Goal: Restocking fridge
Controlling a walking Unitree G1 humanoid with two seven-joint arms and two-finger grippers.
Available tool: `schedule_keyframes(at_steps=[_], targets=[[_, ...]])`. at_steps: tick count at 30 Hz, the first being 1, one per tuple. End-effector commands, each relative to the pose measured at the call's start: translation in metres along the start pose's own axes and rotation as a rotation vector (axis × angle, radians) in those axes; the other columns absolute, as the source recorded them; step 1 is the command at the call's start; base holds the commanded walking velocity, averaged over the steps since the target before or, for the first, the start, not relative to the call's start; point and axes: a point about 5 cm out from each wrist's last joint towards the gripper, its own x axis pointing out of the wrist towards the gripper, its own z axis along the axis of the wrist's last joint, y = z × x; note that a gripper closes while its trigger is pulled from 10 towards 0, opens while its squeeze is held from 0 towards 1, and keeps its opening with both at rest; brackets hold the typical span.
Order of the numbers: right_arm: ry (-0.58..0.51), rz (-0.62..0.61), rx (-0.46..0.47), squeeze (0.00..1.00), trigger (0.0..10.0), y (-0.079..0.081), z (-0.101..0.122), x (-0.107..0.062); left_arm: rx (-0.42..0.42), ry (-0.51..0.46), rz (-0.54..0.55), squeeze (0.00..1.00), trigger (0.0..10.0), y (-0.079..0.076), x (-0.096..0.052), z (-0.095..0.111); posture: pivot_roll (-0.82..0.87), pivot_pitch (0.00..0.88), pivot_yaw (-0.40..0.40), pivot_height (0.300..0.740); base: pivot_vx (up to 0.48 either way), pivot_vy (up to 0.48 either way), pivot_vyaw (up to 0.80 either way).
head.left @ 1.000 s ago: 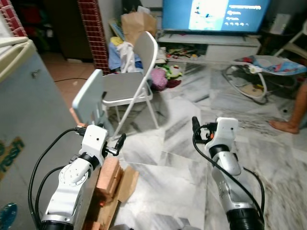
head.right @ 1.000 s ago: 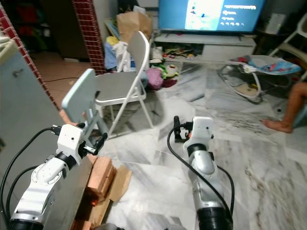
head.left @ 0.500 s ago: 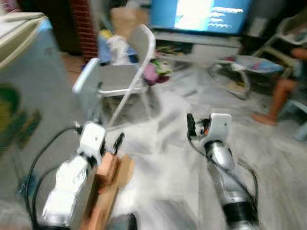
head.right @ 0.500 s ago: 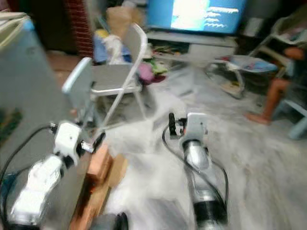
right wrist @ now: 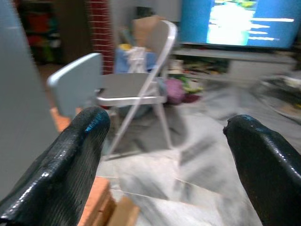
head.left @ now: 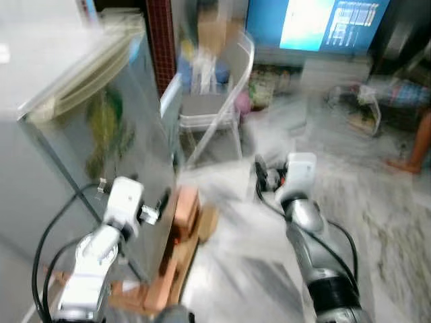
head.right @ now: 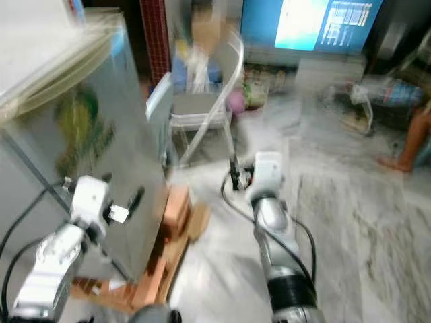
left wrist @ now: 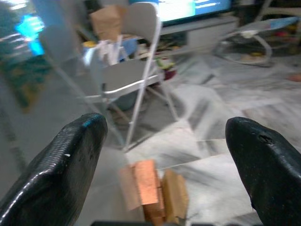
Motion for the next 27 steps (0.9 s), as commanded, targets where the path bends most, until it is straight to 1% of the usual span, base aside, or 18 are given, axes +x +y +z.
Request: schedule_keyframes(at_steps=[1, 7, 13, 15, 18, 19, 21, 23, 26, 27], targets=[[0.006, -0.012, -0.004, 0.00, 10.0, -0.005, 0.000, 0.000, 0.001, -0.022, -0.003, 0.00, 10.0, 0.000, 0.002, 0.006, 0.16, 0.000, -0.039, 0.740, 0.000, 0.000, -0.80], [0.013, -0.005, -0.011, 0.00, 10.0, -0.005, -0.001, 0.000, -0.014, -0.004, 0.003, 0.00, 10.0, -0.003, -0.004, 0.001, 0.16, 0.000, -0.046, 0.740, 0.000, 0.000, -0.76], [0.011, 0.002, -0.010, 0.00, 10.0, -0.003, 0.000, 0.001, -0.016, -0.004, 0.009, 0.00, 10.0, -0.001, -0.004, 0.002, 0.16, 0.000, -0.046, 0.740, 0.000, 0.000, -0.51], [0.010, 0.003, -0.009, 0.00, 10.0, -0.003, 0.000, 0.001, -0.011, -0.004, 0.011, 0.00, 10.0, 0.001, -0.003, 0.003, 0.16, 0.000, -0.044, 0.740, 0.000, 0.000, 0.00], [0.006, 0.001, -0.005, 0.00, 10.0, -0.003, 0.000, 0.001, 0.022, 0.012, 0.010, 0.00, 10.0, 0.004, -0.003, 0.001, 0.16, 0.000, -0.039, 0.740, 0.000, 0.426, 0.00], [0.005, -0.001, -0.002, 0.00, 10.0, -0.002, 0.000, 0.001, 0.018, 0.011, -0.004, 0.00, 10.0, 0.005, -0.004, 0.000, 0.16, 0.000, -0.039, 0.740, 0.000, 0.480, 0.00], [0.002, 0.000, -0.001, 0.00, 10.0, -0.002, 0.000, 0.001, 0.062, -0.007, 0.000, 0.00, 10.0, 0.006, -0.006, 0.003, 0.16, 0.000, -0.034, 0.740, 0.418, 0.161, 0.00], [-0.001, -0.001, 0.000, 0.00, 10.0, -0.001, 0.001, 0.001, 0.050, -0.011, -0.019, 0.00, 10.0, 0.007, -0.006, 0.004, 0.16, 0.000, -0.028, 0.740, 0.480, 0.000, 0.00], [-0.006, -0.003, 0.003, 0.00, 10.0, -0.001, 0.001, 0.001, 0.042, -0.012, -0.008, 0.00, 10.0, 0.008, -0.003, 0.005, 0.16, 0.000, -0.023, 0.740, 0.480, 0.000, 0.00], [-0.005, -0.007, 0.003, 0.00, 10.0, -0.002, 0.001, 0.001, 0.030, -0.025, 0.003, 0.00, 10.0, 0.009, -0.001, 0.007, 0.16, 0.000, -0.022, 0.740, 0.000, 0.000, 0.00]])
